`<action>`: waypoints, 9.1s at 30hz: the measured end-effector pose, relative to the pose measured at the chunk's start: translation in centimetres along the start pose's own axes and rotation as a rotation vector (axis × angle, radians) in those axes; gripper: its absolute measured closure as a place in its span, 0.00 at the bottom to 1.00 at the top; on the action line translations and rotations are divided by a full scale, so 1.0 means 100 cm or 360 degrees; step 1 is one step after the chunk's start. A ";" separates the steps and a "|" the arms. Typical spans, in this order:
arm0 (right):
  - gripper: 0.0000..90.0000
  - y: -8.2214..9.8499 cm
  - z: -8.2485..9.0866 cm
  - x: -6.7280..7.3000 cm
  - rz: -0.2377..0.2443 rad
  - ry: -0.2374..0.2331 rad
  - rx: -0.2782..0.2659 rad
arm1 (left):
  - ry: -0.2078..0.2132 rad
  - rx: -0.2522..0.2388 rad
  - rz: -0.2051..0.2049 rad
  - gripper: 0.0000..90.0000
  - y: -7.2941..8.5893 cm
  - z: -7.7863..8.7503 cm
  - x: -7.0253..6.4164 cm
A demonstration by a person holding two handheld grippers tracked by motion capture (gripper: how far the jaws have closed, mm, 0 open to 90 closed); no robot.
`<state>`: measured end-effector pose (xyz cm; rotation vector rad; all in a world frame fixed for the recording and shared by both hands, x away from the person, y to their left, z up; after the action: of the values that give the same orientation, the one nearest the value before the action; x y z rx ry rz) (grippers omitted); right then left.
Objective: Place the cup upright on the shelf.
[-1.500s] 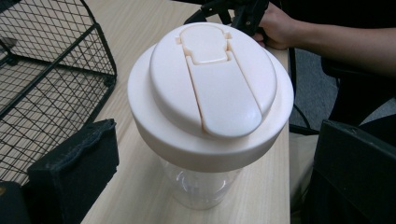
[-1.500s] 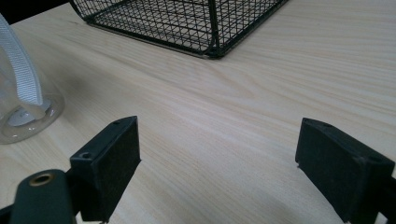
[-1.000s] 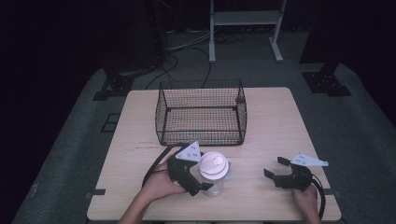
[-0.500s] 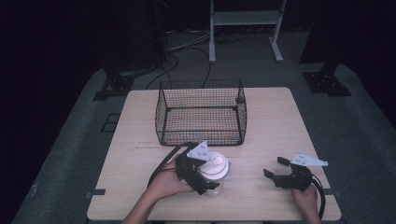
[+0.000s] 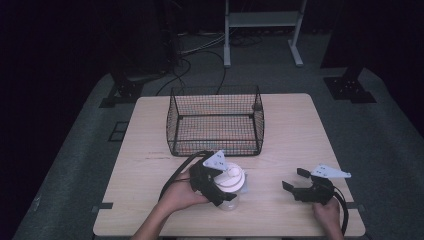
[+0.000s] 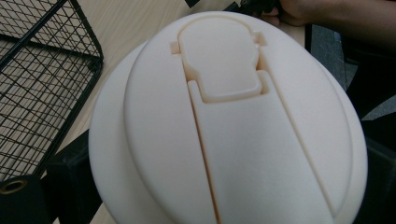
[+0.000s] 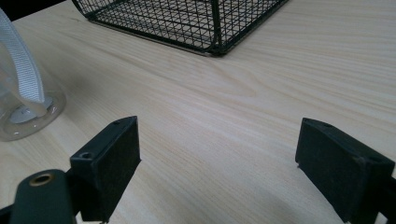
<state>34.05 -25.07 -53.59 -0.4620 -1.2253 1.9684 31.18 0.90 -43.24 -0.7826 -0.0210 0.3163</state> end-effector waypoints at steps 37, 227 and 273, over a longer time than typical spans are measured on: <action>0.14 0.000 0.000 0.000 -0.0004 -0.0002 -0.0006 | -0.0123 0.0099 0.0019 0.06 -0.036 0.061 0.039; 0.14 -0.001 0.000 0.002 0.0028 -0.0037 -0.0002 | -0.0520 0.0057 0.0376 0.01 -0.070 0.026 0.209; 0.14 0.001 0.000 0.002 0.0021 -0.0003 0.0006 | -0.0493 -0.0061 0.0359 0.01 -0.020 0.075 0.172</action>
<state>33.90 -24.94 -53.62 -0.4680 -1.2227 1.9824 47.09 9.71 -38.15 -0.7693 -0.2315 0.6510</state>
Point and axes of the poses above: each handheld gripper's, and its own axes: z roughly backward along the jaws, y roughly out of its underside, x roughly to its left, the point moved 8 cm from there along -z, roughly forward along the jaws, and after that the axes turned 6 degrees about z, right-handed, at the moved point
